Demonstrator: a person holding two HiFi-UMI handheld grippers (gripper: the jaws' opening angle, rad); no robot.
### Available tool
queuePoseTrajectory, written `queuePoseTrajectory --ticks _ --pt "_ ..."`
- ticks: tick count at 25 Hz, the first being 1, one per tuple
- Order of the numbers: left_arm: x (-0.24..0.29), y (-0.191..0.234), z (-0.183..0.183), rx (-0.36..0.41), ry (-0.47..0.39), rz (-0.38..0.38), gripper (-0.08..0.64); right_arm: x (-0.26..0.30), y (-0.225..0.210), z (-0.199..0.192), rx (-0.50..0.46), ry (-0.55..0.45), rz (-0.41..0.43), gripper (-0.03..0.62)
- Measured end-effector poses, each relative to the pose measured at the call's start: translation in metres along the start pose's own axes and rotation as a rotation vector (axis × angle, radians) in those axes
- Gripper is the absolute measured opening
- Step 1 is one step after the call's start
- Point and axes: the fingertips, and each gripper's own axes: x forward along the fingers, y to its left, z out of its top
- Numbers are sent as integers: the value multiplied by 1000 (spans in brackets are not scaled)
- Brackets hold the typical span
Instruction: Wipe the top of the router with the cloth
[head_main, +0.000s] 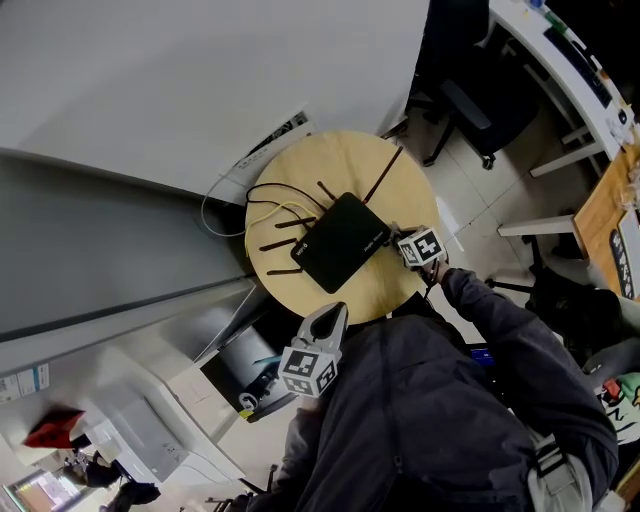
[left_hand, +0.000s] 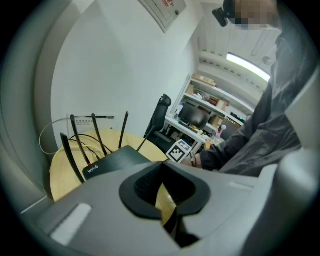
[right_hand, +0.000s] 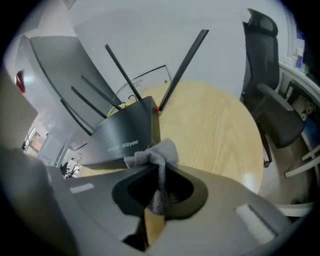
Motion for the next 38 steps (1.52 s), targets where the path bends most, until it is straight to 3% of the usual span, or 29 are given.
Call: queuePoseTrajectory --ticks 5,9,15,22,26,32,38 --pt "9 -3 5 -4 1 11 0 -9 -7 18 -197 -10 -13 29" --pt "12 -5 8 -15 -7 35 0 -17 -18 47 -269 -55 -1 29" --pt "7 -6 9 -41 -27 103 0 3 -16 84 -460 -11 23 29" --pt "-10 -6 -1 -122 -50 228 0 35 8 103 -823 83 58 29" --pt "-10 -10 -2 -154 -47 249 0 34 10 98 -923 108 119 28" --pt "3 -15 -1 -144 -37 223 0 16 12 59 -1125 178 204 29" --pt "12 -21 3 -121 -19 185 0 -4 13 23 -1112 178 228 29"
